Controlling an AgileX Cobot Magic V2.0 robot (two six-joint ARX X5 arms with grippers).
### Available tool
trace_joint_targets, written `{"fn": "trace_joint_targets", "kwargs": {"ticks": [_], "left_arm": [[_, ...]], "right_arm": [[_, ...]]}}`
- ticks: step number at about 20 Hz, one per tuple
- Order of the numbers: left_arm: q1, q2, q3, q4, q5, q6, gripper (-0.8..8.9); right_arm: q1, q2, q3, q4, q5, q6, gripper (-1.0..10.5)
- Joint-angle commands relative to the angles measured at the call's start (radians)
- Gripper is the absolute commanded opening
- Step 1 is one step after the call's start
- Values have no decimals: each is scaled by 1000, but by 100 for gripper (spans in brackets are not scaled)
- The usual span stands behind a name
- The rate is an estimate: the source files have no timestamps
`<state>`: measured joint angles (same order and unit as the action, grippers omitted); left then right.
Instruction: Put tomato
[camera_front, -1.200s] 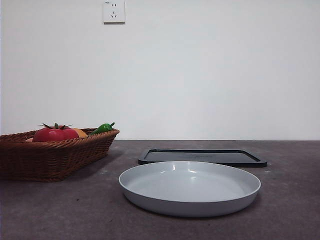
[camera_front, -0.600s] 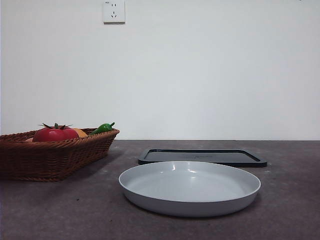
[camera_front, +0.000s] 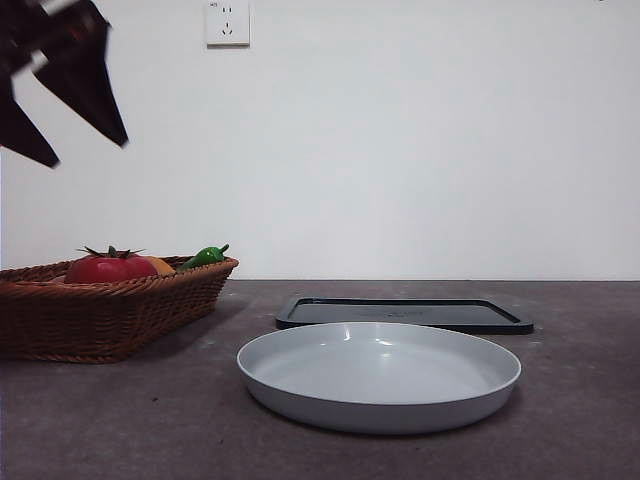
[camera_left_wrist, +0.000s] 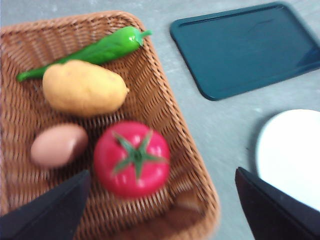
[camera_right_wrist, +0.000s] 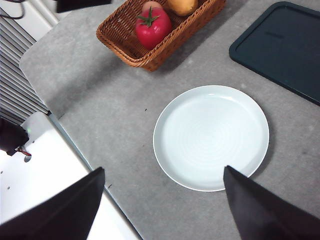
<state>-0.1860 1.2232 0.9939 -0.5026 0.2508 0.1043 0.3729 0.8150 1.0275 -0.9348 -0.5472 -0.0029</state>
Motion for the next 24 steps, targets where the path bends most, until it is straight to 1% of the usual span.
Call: {"fn": "trace_joint_targets", "kwargs": {"ticks": [1,4,7,13,19,24], "left_arm": [[-4,63,23,64,-19,46,469],[-4,140,23,132,-19,53,469],[-4,201,23,166,-19,87,469],[-4,302,23,240,-24,106,469],[-4,363,23,245,-24,120,469],[-4,368,23,243,-24,131,469]], "right_arm": [[5,8,18,6,-2,-8,378],[5,8,18,6,-2,-8,378],[5,8,18,5,-2,-5,378],[5,8,18,-8,-2,-5,378],[5,8,18,-12,-2,-5,378],[5,8,18,-12,-2,-5,378]]}}
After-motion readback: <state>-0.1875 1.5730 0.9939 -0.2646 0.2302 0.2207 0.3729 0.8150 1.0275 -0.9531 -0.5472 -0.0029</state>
